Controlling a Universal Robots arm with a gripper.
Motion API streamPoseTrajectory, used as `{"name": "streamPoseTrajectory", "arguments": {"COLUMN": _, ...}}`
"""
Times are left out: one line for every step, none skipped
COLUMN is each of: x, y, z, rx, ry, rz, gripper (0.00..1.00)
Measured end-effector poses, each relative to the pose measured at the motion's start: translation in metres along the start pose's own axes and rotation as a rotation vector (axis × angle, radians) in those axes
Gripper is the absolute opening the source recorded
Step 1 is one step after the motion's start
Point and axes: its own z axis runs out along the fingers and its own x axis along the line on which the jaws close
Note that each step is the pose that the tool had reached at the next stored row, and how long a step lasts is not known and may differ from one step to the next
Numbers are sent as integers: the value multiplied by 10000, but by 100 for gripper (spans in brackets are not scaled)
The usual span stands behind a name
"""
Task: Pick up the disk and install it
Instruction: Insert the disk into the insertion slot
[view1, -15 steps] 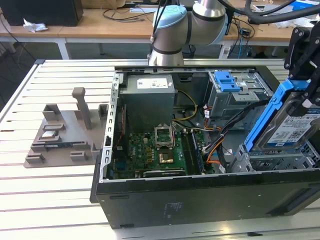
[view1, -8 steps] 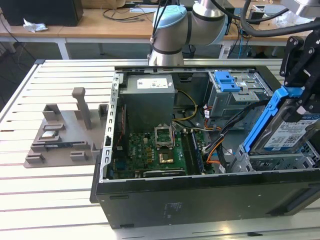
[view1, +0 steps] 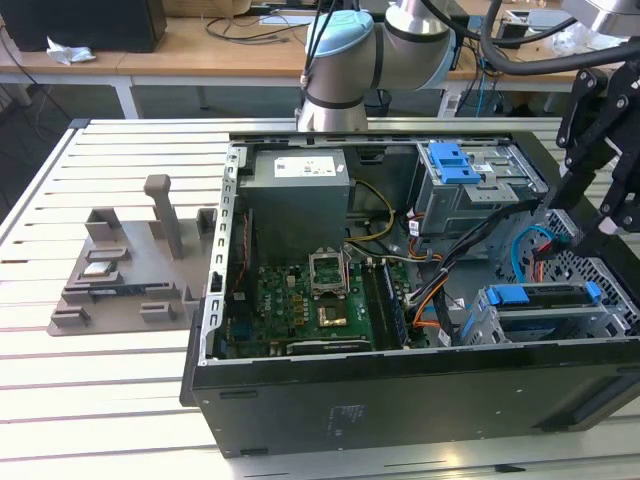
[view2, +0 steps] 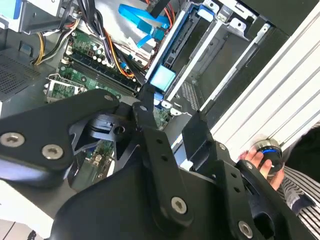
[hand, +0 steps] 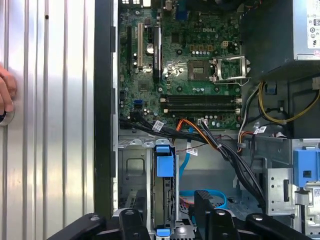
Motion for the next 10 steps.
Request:
{"name": "streamPoseTrajectory", "arguments": {"x": 0, "y": 0, "z": 0, "rx": 1, "ry": 1, "rz": 0, "gripper": 50}}
{"name": "streamPoseTrajectory", "arguments": {"x": 0, "y": 0, "z": 1, "rx": 1, "ry": 0, "rz": 0, "gripper": 50}}
{"name": "streamPoseTrajectory", "arguments": {"x": 0, "y": 0, "z": 1, "rx": 1, "ry": 0, "rz": 0, "gripper": 42}}
{"name": "streamPoseTrajectory", "arguments": {"x": 0, "y": 0, "z": 1, "rx": 1, "ry": 0, "rz": 0, "gripper": 36}}
{"name": "streamPoseTrajectory", "arguments": {"x": 0, "y": 0, "z": 1, "rx": 1, "ry": 0, "rz": 0, "gripper": 36}}
{"name": "streamPoseTrajectory", "arguments": {"x": 0, "y": 0, "z": 1, "rx": 1, "ry": 0, "rz": 0, "gripper": 30}}
{"name": "streamPoseTrajectory", "arguments": {"x": 0, "y": 0, "z": 1, "rx": 1, "ry": 0, "rz": 0, "gripper": 24}}
{"name": "streamPoseTrajectory", "arguments": {"x": 0, "y": 0, "z": 1, "rx": 1, "ry": 1, "rz": 0, "gripper": 18}}
{"name": "streamPoseTrajectory", "arguments": {"x": 0, "y": 0, "z": 1, "rx": 1, "ry": 1, "rz": 0, "gripper": 12}}
{"name": "streamPoseTrajectory", "arguments": {"x": 0, "y": 0, "z": 2, "rx": 1, "ry": 0, "rz": 0, "gripper": 11}}
